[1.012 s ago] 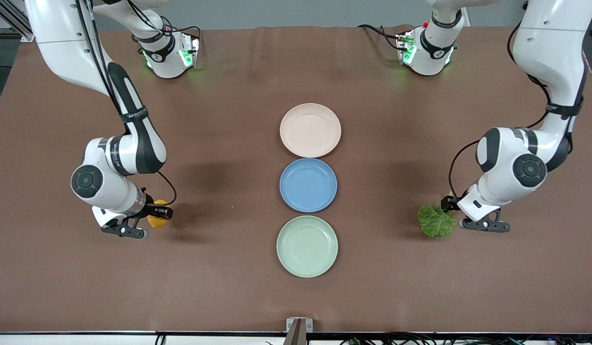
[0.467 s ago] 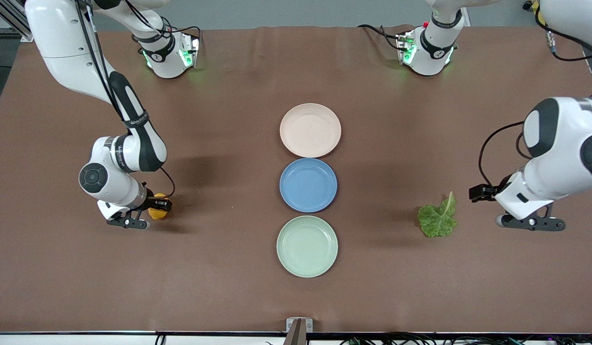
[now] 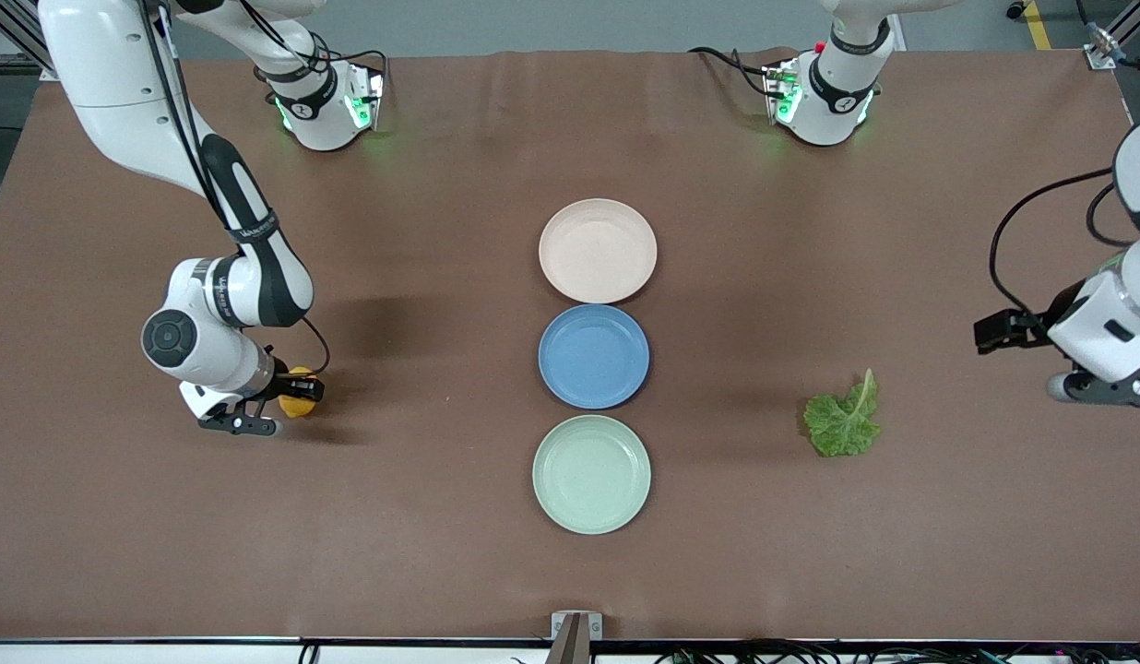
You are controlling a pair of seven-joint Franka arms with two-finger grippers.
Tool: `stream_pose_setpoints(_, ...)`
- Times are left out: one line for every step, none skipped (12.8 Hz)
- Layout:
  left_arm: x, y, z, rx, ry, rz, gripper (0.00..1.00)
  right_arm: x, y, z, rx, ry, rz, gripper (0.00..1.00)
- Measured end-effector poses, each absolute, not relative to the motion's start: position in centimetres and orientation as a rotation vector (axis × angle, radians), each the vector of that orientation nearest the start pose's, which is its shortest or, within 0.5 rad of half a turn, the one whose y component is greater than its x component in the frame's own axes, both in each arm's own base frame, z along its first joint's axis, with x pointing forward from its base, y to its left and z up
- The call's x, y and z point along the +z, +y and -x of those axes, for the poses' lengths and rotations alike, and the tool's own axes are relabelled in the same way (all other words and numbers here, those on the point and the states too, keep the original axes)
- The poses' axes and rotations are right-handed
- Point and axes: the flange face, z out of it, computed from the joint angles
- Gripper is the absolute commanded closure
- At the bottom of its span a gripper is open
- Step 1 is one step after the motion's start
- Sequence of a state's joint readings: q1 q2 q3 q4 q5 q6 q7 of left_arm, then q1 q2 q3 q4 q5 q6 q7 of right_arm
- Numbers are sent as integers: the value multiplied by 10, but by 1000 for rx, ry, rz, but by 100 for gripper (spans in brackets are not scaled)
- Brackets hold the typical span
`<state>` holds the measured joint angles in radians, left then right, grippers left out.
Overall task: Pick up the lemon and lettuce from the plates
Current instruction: 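Release the lettuce on the table while the right gripper lowers the lemon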
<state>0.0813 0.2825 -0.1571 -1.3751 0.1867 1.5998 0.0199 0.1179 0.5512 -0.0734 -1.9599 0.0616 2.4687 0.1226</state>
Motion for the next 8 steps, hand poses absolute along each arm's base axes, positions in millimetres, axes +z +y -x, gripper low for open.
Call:
stream_pose_setpoints(570,-18,-629,73,154,2977,0,188,27,-612,64,185,3140,0)
stream_pose_setpoints(587,-19,-620,59,150,2972,0,187,26,-611,68,186,3140,0)
stream_pose_setpoints(601,-17,-610,63,139,2971,0,187,26,-611,68,186,3140,0)
stream_pose_setpoints(610,-15,-600,90,125,2977,0,190,26,-613,64,185,3140,0)
stream_pose_setpoints(617,-14,-592,114,114,2993,0,198,28,-618,78,182,3138,0)
stream_pose_setpoints(621,-14,-587,122,105,3023,0,213,29,-626,119,178,3136,0)
stream_pose_setpoints(624,-12,-585,120,92,3063,0,235,31,-636,162,170,3132,0)
stream_pose_setpoints(627,-8,-583,111,71,3102,0,260,33,-646,184,161,3130,0)
